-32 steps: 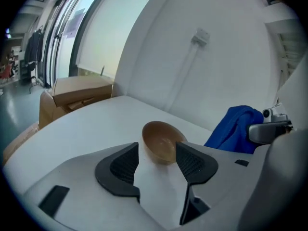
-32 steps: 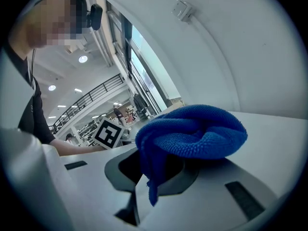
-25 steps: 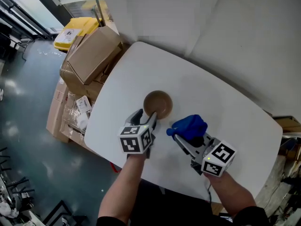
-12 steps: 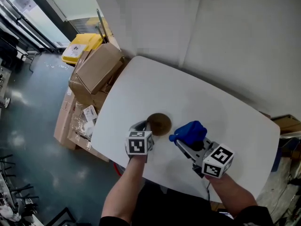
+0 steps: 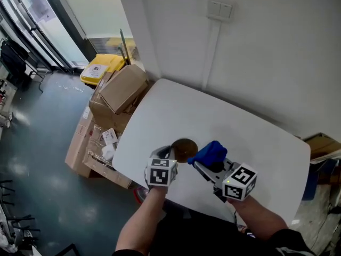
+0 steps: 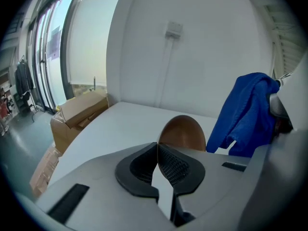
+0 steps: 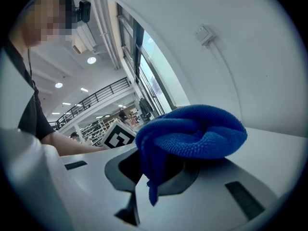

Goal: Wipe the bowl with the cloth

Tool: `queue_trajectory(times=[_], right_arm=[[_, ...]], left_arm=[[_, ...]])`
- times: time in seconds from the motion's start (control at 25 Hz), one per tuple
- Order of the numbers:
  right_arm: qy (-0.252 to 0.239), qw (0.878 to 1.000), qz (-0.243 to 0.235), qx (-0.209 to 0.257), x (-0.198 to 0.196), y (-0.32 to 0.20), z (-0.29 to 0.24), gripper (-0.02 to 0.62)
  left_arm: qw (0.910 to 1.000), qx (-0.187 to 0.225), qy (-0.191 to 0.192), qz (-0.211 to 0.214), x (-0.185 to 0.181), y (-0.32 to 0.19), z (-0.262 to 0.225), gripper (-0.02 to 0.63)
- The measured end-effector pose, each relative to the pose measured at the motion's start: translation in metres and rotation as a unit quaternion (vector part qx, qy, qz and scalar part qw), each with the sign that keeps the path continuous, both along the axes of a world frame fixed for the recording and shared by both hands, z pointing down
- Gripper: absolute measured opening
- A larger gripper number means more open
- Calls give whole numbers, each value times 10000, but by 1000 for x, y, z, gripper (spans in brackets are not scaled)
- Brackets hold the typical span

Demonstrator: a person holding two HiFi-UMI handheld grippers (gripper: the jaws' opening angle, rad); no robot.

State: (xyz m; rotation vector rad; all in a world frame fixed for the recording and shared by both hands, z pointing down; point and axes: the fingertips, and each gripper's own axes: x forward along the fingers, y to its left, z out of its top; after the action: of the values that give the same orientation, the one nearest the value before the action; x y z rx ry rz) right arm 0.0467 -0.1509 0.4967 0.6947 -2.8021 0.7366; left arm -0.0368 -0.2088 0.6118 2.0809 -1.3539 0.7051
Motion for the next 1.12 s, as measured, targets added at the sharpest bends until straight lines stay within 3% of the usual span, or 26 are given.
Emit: queue_trajectory(times=[0.24,0.48,0.76,0.96,1.12], right_arm=[[174,9995,-245,100,-27,22,-19,43],[272,9986,-283,350,-57,37,-45,43],[886,9849,159,1476,-58,21,-87,43],[870,9709,750,2100,-41,7,-130,43],[982,9605,809,2476,-45,8,-150,43]], left_arm=[[9976,677,-80,110,4,33,-70,17],[9877,1542,-161,215,4,56,-145,17],[9729,2262,-238,421,2,60,-201,17],[9641,2561,-292,639,7,67,-226,18],[9532,2885,-427,798,18,74,-248,20]])
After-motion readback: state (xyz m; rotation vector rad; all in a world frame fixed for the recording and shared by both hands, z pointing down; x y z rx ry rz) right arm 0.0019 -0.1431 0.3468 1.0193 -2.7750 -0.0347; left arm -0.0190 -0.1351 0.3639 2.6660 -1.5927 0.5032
